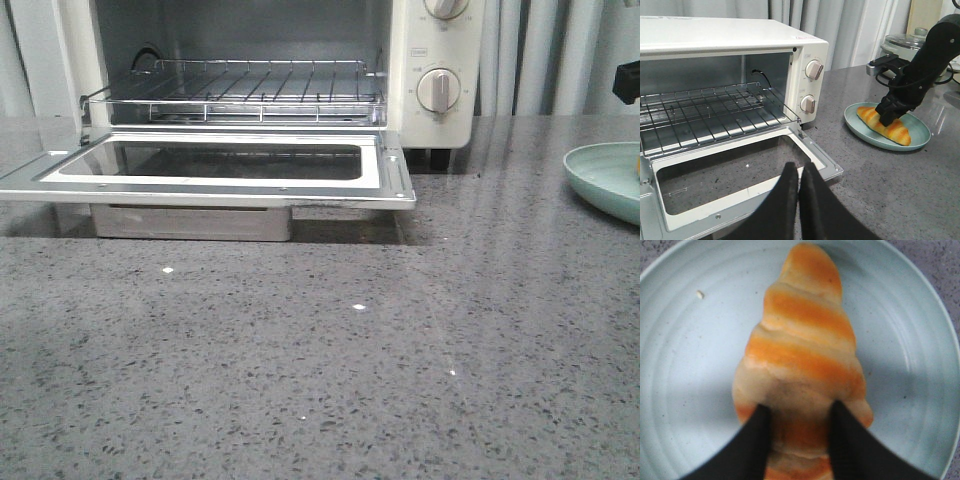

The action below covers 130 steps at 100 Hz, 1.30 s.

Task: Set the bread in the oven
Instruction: 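Lower the right gripper onto the croissant on the blue plate and grasp, then lift the croissant with the right gripper and carry it toward the oven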

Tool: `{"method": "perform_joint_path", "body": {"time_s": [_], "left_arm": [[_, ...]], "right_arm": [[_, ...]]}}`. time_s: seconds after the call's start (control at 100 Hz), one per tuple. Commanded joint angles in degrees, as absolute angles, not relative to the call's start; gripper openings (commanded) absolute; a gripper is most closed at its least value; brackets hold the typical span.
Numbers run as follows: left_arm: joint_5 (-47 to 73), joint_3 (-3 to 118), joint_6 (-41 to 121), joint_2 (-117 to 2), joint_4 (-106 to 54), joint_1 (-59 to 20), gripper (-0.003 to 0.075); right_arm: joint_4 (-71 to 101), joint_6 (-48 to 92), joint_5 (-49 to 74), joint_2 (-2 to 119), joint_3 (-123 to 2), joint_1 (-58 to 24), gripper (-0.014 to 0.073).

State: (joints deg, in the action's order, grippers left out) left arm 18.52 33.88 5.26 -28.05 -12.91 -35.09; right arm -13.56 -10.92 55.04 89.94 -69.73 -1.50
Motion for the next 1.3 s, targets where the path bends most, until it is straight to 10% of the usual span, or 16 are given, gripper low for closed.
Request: {"method": "perform_joint_path", "body": {"time_s": [0.0, 0.52, 1.29], "left_arm": [[15.02, 35.57, 5.00, -28.27, -11.68, -35.57, -0.0022], [24.70, 48.31, 3.88, -26.04, -7.16, -26.30, -0.0022], [27.09, 48.33, 3.88, -23.51, -8.79, -16.12, -0.0022]], "right_arm": [[-15.09, -10.66, 55.45, 88.56, -71.37, -1.50, -0.0067], [-14.98, -10.76, 63.42, 77.68, -75.47, -7.97, -0.0071], [-11.50, -1.38, 58.45, 73.08, -80.69, -44.47, -0.0071]]}}
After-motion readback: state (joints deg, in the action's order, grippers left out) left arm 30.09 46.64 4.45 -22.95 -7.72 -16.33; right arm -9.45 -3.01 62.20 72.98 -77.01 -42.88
